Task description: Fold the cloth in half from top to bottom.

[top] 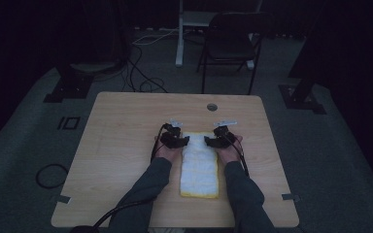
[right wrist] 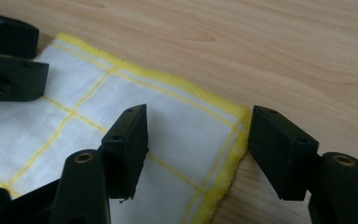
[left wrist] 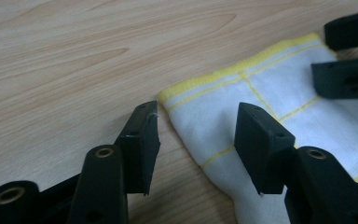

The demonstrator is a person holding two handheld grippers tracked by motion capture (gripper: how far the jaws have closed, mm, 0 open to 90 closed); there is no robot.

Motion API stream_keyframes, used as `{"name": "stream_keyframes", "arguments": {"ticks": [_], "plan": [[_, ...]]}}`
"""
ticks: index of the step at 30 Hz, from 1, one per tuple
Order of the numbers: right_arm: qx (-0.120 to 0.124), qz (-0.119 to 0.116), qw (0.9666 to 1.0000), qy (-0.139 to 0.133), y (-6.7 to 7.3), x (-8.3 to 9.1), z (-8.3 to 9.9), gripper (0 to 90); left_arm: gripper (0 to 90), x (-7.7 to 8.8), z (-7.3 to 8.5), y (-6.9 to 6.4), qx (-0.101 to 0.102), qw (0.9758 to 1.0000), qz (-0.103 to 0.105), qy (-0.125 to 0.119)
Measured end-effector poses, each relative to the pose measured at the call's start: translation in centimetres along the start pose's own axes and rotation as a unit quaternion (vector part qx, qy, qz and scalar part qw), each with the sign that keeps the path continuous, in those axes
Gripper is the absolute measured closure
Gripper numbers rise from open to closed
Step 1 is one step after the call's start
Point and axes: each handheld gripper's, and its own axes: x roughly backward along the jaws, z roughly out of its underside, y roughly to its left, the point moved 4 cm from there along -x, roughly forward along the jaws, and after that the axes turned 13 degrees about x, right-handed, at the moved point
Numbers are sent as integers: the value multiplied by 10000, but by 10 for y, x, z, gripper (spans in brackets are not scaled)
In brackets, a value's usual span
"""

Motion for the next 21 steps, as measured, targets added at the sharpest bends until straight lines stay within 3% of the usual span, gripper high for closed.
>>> {"name": "stream_keyframes", "arguments": {"ticks": [6, 10, 16, 21], "plan": [[61, -33, 10000, 1, 1, 0, 1, 378, 466, -3, 0, -4, -123, 9994, 328, 49], [142, -116, 9998, -6, 3, 0, 0, 452, 475, -3, -1, -5, -145, 9995, 274, 81], [172, -182, 9997, -5, 5, 2, 0, 557, 596, -2, -4, -1, 32, 9994, 251, 220], [205, -270, 9994, -20, 8, 2, -1, 659, 640, -1, -4, -2, -7, 9993, 253, 276]]}}
